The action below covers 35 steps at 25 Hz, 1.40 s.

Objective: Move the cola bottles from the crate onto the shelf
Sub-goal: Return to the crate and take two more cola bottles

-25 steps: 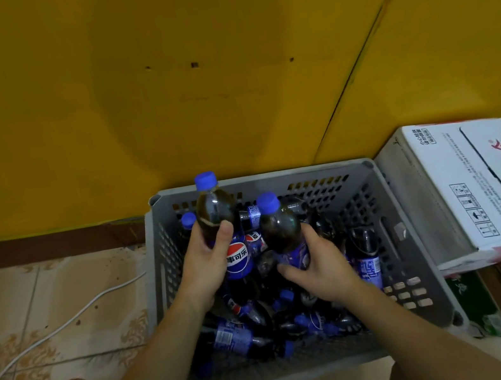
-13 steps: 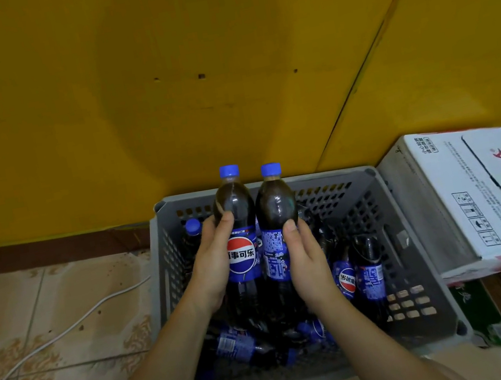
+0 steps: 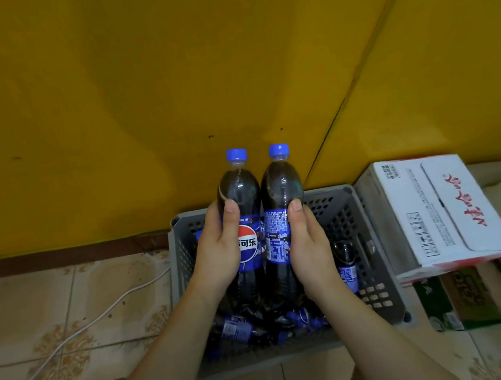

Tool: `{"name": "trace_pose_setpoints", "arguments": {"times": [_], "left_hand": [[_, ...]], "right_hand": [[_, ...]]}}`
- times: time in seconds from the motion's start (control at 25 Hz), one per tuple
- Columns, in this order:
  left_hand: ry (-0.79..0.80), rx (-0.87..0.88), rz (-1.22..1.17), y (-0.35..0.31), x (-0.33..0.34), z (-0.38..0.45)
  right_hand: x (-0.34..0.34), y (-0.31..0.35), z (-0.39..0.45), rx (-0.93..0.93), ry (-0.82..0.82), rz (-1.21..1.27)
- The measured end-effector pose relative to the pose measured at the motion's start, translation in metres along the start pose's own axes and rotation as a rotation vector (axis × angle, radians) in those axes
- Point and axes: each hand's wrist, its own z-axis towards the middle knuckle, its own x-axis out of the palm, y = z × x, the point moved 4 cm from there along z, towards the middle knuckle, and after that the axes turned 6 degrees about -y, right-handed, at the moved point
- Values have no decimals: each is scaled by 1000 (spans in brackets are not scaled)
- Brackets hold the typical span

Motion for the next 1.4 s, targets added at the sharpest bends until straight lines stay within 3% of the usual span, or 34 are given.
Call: {"name": "trace_pose_setpoints", "arguments": {"times": [0.4, 0.76, 1.0, 1.4], "left_hand": [[12, -22, -118, -274, -18, -88], [74, 79, -112, -471, -36, -161], [68, 159, -155, -531, -59, -185], [12, 230, -202, -572, -128, -214]], "right_hand": [[-97, 266, -111, -88, -9, 1], [-156, 429, -192, -82, -41, 31], [-166, 494, -234, -212, -21, 65], [-129, 541, -279, -338, 83, 133]]}}
